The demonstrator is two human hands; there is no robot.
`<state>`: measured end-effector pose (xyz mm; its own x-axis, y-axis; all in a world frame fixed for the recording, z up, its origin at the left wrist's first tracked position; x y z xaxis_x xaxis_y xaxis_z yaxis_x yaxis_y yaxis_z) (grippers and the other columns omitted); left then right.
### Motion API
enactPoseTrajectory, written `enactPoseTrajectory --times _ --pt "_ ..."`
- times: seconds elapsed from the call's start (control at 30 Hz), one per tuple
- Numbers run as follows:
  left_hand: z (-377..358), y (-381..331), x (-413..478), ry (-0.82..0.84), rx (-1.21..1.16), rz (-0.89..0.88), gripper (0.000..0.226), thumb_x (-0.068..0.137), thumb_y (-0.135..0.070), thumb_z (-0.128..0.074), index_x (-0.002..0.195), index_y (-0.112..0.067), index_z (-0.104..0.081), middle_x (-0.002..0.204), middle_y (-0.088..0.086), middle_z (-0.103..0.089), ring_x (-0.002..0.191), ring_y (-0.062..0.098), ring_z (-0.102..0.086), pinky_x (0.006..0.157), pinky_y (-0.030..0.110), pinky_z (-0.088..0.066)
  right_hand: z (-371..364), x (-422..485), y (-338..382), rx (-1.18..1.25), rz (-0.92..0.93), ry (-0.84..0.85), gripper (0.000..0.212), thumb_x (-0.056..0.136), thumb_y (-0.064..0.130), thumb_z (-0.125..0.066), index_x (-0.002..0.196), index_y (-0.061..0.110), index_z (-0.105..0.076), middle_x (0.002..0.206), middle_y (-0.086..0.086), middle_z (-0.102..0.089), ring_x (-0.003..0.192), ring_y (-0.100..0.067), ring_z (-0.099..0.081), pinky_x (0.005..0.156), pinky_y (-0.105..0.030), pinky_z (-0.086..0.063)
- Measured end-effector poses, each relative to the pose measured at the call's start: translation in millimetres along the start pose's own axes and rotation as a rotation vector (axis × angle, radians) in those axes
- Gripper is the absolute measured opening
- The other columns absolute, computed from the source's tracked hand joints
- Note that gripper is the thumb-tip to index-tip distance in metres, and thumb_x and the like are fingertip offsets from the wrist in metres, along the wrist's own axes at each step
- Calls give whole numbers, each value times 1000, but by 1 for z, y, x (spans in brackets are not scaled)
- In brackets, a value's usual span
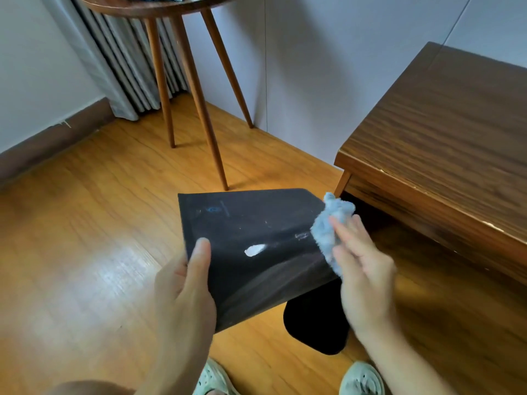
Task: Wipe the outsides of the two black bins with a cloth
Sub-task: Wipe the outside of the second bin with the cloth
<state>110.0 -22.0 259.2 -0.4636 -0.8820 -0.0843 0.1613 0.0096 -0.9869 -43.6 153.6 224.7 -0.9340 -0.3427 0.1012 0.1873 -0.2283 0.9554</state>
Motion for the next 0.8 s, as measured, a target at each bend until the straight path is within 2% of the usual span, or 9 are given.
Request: enactPoseTrajectory --times 0.07,0.17,0.23,0.37,0.47,0.57,0.63,0.7,0.8 --pt "-11 -2 -9 35 -15 -55 39 106 -25 -51 73 -15 -69 66 -11 -70 62 2 -62 58 16 -48 -27 -25 21 -165 262 95 42 100 21 -45 140 29 -57 152 10 -51 150 -9 -35 121 -52 -33" --pt "-20 -3 -21 23 -161 33 40 101 -27 -50 66 -11 -59 51 -7 -56 46 3 -51 42 17 -44 -61 -65 59 -252 583 195 46 99 20 -44 144 22 -52 154 1 -49 151 -19 -35 122 -48 -28" --pt "-18 -2 -22 1 -180 12 42 100 -30 -57 62 -13 -59 52 -6 -56 48 5 -50 43 19 -42 -59 -68 62 -306 653 186 45 101 18 -41 144 22 -52 153 -1 -50 150 -20 -37 122 -47 -28" --pt "-4 -6 -19 -16 -12 -147 25 97 -31 -60 74 -22 -67 60 -14 -60 58 -4 -53 51 9 -37 -14 -17 6 -431 346 30 46 103 18 -36 148 20 -45 156 0 -45 151 -19 -33 121 -58 -30" --pt "-5 -10 -20 35 71 -242 25 93 -39 -51 79 -36 -72 70 -19 -67 66 -5 -59 56 7 -40 -1 -8 -15 -386 83 -20 48 103 22 -36 150 17 -43 156 10 -37 153 -13 -28 121 -54 -30" --pt "-15 -10 -22 72 125 -252 26 96 -35 -52 79 -40 -71 73 -22 -70 69 -5 -64 61 8 -46 -33 -40 23 -313 336 64 46 101 20 -45 146 16 -49 154 2 -47 151 -15 -35 119 -48 -37" --pt "-21 -4 -21 97 57 -172 28 95 -39 -52 75 -26 -66 66 -5 -67 60 2 -61 56 25 -51 -48 -56 41 -239 472 140 44 97 16 -53 141 19 -56 148 1 -55 147 -16 -42 116 -48 -41" --pt "-22 0 -19 107 43 -136 37 93 -49 -51 74 -19 -61 66 8 -64 59 13 -58 53 40 -47 -45 -51 49 -143 474 142 38 94 17 -58 132 21 -66 140 7 -59 140 -11 -50 112 -48 -46" --pt "-21 3 -16 118 0 -95 33 97 -42 -49 77 -22 -66 72 7 -69 65 19 -62 56 41 -49 -30 -40 50 -23 409 148 25 93 18 -62 112 20 -78 128 12 -68 128 -5 -60 106 -38 -52"
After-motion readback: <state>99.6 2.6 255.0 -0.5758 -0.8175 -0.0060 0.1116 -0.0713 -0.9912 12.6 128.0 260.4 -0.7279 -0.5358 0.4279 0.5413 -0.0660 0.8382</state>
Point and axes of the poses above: each hand's wrist, its own x-axis towards the middle knuckle, its own z-axis out of the back of the hand, y = z × x, the point moved 5 cm from there along x, towards the middle knuckle
